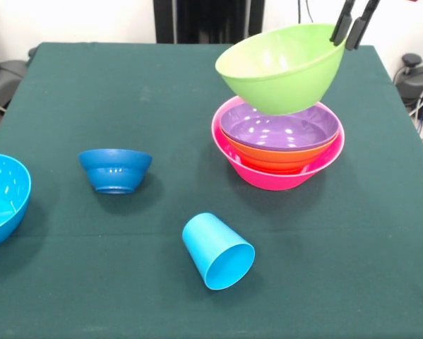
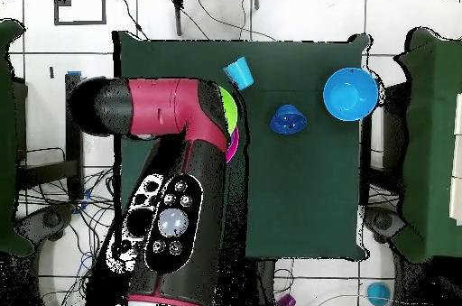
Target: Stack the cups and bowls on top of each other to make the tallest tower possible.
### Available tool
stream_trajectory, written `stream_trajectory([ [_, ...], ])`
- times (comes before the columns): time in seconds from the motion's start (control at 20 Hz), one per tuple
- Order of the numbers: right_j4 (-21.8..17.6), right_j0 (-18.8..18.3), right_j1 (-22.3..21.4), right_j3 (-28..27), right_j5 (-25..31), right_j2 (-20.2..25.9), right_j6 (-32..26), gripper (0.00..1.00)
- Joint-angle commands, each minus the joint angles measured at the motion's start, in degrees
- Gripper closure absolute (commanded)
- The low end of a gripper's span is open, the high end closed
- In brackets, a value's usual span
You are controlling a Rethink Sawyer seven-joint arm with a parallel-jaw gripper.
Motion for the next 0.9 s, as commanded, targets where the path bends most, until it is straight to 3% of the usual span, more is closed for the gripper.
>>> stream_trajectory([
  [0.05,-0.8,0.7,1.4,1.3,-2.3,1.8,9.7,1.0],
  [0.5,-1.3,3.5,2.4,0.6,-1.0,-1.5,13.2,1.0],
  [0.9,1.2,1.8,3.6,2.2,-5.7,0.2,12.0,1.0],
])
